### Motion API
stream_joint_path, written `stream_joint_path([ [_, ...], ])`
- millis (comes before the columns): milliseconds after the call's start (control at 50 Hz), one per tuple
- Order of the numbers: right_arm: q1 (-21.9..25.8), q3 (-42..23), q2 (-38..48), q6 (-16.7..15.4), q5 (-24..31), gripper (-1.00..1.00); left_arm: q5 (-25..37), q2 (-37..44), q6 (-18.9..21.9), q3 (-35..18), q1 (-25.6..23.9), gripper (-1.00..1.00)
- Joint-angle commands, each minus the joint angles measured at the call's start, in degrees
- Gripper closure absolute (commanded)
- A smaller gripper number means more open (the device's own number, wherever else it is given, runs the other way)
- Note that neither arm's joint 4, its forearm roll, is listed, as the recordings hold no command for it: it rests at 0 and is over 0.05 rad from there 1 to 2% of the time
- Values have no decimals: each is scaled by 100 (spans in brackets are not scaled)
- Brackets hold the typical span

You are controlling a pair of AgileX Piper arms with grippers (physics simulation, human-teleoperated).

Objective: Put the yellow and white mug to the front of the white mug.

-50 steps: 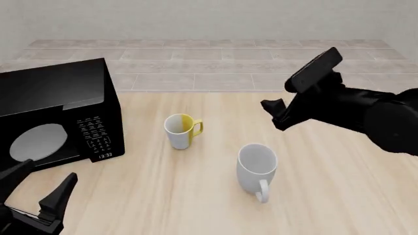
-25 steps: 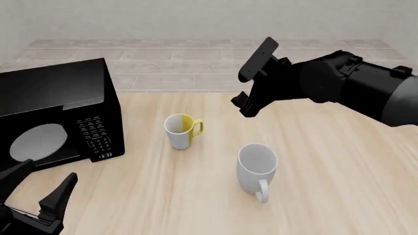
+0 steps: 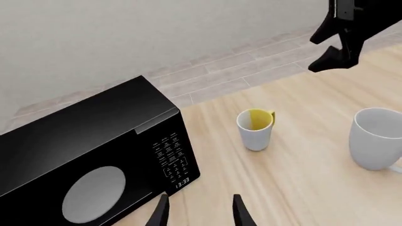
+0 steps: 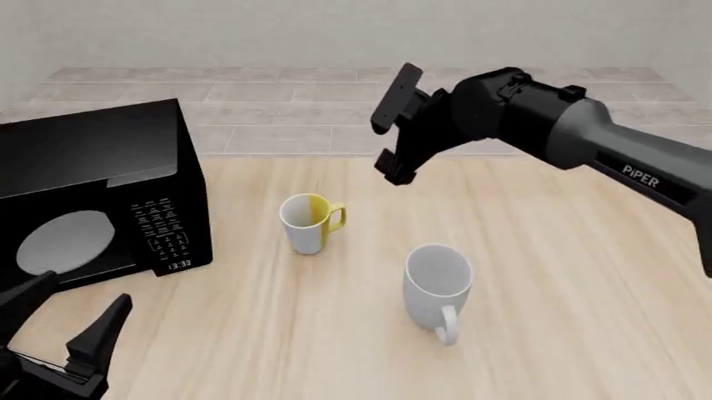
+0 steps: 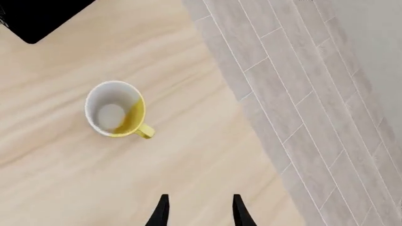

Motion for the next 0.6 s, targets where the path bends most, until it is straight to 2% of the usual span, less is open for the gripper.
stream_joint_path([
  [20, 207, -449, 603, -260, 163, -100, 0, 0, 0, 0, 0, -100],
  [220, 391, -634, 932, -441, 217, -100, 0, 0, 0, 0, 0, -100],
  [600, 229, -1279, 1845, -1302, 355, -100, 0, 0, 0, 0, 0, -100],
])
